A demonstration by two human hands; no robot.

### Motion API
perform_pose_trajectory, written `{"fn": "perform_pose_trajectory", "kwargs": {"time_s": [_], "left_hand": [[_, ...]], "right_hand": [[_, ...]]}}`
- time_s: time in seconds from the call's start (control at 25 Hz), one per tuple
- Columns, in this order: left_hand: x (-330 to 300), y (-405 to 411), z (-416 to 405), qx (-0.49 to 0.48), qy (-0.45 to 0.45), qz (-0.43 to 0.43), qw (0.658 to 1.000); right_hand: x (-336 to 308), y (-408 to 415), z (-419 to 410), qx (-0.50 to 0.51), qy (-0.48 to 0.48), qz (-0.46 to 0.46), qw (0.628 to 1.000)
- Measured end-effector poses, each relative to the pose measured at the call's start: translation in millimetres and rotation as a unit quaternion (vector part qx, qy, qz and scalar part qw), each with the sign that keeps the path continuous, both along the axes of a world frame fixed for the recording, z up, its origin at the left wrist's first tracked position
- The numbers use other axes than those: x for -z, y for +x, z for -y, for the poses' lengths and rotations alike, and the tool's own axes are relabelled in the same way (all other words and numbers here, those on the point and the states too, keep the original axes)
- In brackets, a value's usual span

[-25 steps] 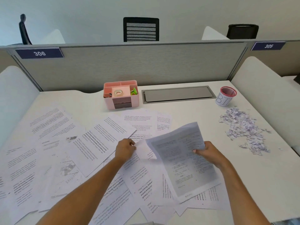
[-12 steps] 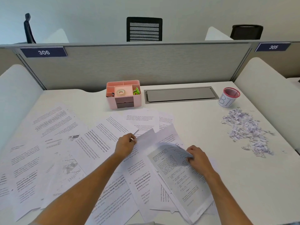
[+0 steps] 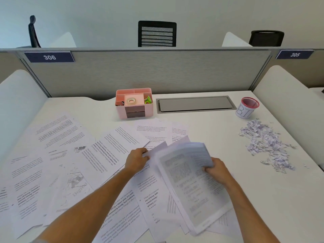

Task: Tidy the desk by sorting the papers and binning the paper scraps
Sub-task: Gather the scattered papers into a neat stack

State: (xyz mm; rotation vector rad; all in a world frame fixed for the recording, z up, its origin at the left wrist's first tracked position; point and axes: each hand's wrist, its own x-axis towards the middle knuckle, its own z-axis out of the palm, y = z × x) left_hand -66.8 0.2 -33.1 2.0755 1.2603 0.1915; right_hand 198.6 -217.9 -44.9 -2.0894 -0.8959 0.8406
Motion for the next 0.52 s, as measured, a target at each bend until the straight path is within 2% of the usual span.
{"fn": "perform_pose_trajectory", "kwargs": {"time_s": [0.12,0.2,0.36,0.52], "left_hand": [[0,-4,-3,0.016,-0.002,0.013,1.000],[-1,-5,-5,0.024,-0.013,0.027,0.999],[-8,-6,-9,0.038,-0.020,0.055,0.998],[-21,-3,-12,0.057,-0.032,0.085,0.994]], "right_hand": [[-13,13,3,0.051,0.076,-0.126,0.988],[-20,19,4,0.089,0.118,-0.175,0.973],[-20,26,1,0.143,0.167,-0.229,0.948],[-13,23,-7,0.129,0.163,-0.260,0.943]]}}
